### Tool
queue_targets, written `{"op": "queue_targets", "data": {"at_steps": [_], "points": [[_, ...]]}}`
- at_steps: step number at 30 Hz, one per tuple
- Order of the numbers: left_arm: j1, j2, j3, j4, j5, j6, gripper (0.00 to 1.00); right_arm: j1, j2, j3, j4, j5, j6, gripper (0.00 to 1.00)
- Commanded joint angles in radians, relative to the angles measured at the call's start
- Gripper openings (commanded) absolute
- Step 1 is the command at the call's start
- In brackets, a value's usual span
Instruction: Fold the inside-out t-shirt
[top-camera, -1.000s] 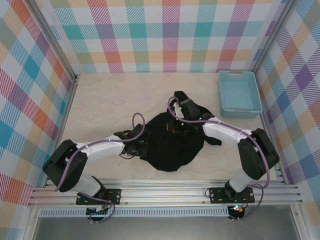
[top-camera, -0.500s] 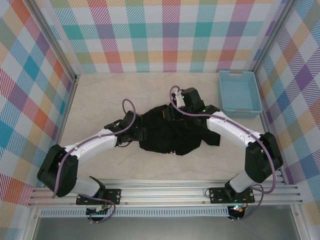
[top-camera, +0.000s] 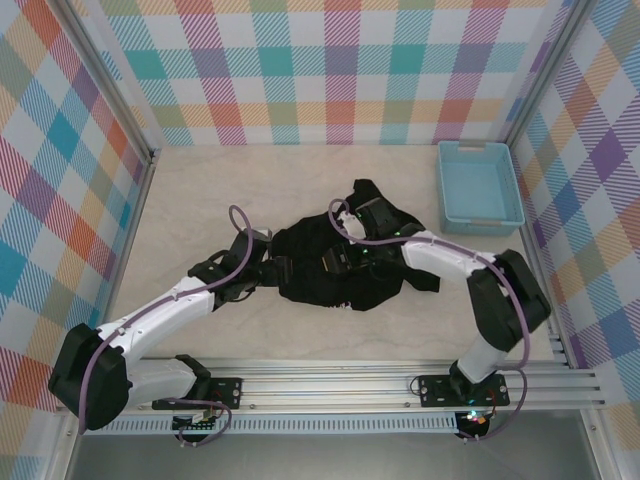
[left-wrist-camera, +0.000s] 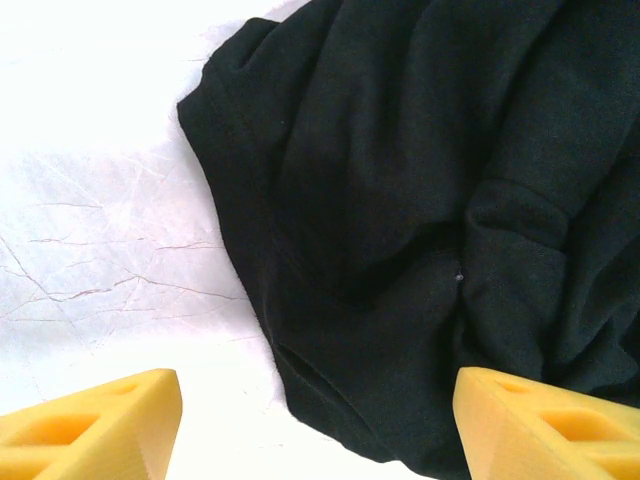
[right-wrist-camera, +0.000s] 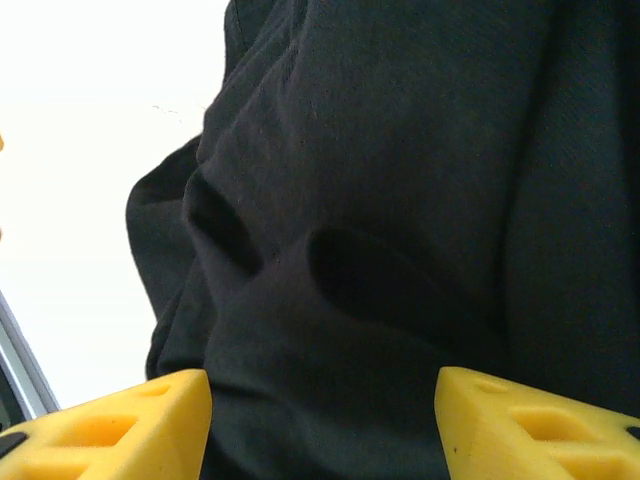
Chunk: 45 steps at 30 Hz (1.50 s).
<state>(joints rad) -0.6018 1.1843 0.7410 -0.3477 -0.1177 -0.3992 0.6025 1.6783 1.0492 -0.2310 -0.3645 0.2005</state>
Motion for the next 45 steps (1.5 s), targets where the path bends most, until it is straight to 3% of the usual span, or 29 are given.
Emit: {"op": "queue_targets", "data": {"at_steps": [1,7,10,15,19,29,36,41,44,45], "points": [[-0.007,-0.023,-0.002,0.001,-0.014,0.014,0.72,0.002,0.059,0.076,0.056,-0.075,-0.068,0.58],[-0.007,-0.040,-0.009,-0.009,0.001,0.019,0.72,0.008,0.046,0.112,0.016,-0.114,-0.043,0.15],[-0.007,-0.058,-0.030,0.003,0.001,0.019,0.72,0.009,0.006,0.099,0.045,-0.177,0.034,0.00],[-0.007,-0.104,-0.061,0.029,0.002,0.019,0.72,0.020,-0.052,0.081,0.197,-0.296,0.208,0.00],[-0.007,-0.165,-0.097,0.062,0.036,0.020,0.72,0.038,-0.062,0.097,0.311,-0.319,0.324,0.00],[-0.007,-0.252,-0.142,0.092,0.005,-0.001,0.74,0.056,0.041,0.235,0.262,-0.189,0.347,0.00],[-0.007,-0.259,-0.138,0.079,-0.035,0.008,0.74,0.099,-0.064,0.307,0.137,-0.035,0.218,0.00],[-0.006,-0.264,-0.138,0.079,-0.067,0.008,0.74,0.126,-0.091,0.285,0.171,0.027,0.241,0.00],[-0.006,-0.279,-0.148,0.097,-0.020,0.017,0.75,0.128,-0.026,0.334,0.124,0.088,0.261,0.07],[-0.006,-0.286,-0.157,0.118,0.005,0.021,0.75,0.128,0.013,0.367,0.086,0.096,0.263,0.15]]}}
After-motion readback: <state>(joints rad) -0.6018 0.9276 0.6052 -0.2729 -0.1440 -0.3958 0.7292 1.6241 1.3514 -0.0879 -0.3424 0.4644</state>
